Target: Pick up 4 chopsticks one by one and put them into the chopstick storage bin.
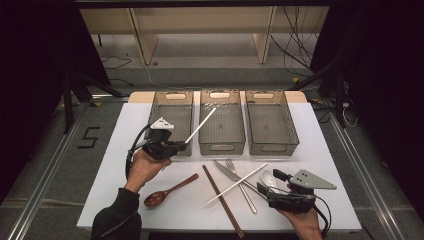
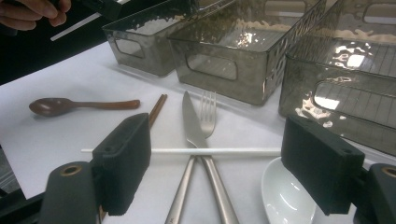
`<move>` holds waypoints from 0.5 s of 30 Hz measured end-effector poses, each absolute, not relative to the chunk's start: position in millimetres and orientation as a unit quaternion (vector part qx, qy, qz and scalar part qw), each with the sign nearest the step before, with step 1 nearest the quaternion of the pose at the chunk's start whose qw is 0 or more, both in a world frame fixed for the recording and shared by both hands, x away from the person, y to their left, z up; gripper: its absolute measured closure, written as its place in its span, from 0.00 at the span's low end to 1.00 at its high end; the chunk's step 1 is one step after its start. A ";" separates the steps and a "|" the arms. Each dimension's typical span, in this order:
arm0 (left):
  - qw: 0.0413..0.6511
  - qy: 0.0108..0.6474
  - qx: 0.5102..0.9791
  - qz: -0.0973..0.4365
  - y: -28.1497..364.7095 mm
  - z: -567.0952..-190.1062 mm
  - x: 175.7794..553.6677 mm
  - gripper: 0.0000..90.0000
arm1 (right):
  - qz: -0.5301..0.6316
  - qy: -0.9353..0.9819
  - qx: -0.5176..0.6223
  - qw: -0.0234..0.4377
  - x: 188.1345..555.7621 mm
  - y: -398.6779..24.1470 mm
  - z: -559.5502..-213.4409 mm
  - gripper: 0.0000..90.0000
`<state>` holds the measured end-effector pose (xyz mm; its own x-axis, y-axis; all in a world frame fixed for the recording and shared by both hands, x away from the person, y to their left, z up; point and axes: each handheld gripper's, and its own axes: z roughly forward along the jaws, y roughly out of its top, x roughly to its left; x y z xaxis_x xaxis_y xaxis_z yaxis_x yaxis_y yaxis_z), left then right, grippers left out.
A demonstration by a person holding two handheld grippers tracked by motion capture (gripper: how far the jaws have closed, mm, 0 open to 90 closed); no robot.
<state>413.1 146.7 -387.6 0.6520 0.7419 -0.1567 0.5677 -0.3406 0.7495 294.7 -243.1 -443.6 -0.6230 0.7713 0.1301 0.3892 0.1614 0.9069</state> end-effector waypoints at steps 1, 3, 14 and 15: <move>0.408 0.407 0.810 0.107 150.1 -387.9 414.2 0.95 | 0.515 0.739 0.393 0.185 294.7 -243.1 -443.6 0.28; 0.408 0.415 0.806 0.109 156.8 -388.7 416.3 0.95 | 0.515 0.739 0.392 0.186 294.9 -243.2 -443.8 0.28; 0.415 0.444 0.785 0.122 178.5 -390.7 422.3 0.95 | 0.516 0.739 0.392 0.185 294.5 -243.7 -443.6 0.28; 0.414 0.446 0.784 0.124 180.5 -390.7 422.8 0.95 | 0.516 0.738 0.393 0.185 294.5 -243.5 -443.7 0.28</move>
